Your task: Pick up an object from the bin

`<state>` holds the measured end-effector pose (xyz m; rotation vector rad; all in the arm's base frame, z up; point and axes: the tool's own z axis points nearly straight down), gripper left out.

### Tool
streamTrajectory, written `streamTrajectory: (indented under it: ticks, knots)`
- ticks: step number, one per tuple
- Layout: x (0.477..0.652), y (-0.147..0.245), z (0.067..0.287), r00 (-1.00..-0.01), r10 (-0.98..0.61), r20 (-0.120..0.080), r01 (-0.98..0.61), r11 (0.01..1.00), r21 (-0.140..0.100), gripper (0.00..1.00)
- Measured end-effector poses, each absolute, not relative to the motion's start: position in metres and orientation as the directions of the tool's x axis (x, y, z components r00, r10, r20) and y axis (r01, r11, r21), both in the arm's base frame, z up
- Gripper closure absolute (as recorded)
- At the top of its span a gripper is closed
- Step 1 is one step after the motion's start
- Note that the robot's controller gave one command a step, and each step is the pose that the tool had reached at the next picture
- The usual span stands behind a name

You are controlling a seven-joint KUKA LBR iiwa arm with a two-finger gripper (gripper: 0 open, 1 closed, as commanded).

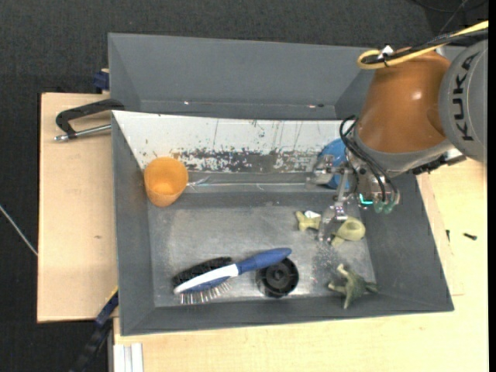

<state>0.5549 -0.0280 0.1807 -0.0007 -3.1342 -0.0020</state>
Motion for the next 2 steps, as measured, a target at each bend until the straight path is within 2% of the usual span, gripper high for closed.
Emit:
streamTrajectory:
  ticks: [1, 2]
  knots:
    - [0.5629, -0.0684, 0.0745, -0.991, 0.130, 0.005, 0.130, 0.991, 0.001, 0.00]
    - [0.5647, -0.0673, 0.0786, -0.992, 0.128, -0.002, 0.128, 0.992, 0.001, 1.00]
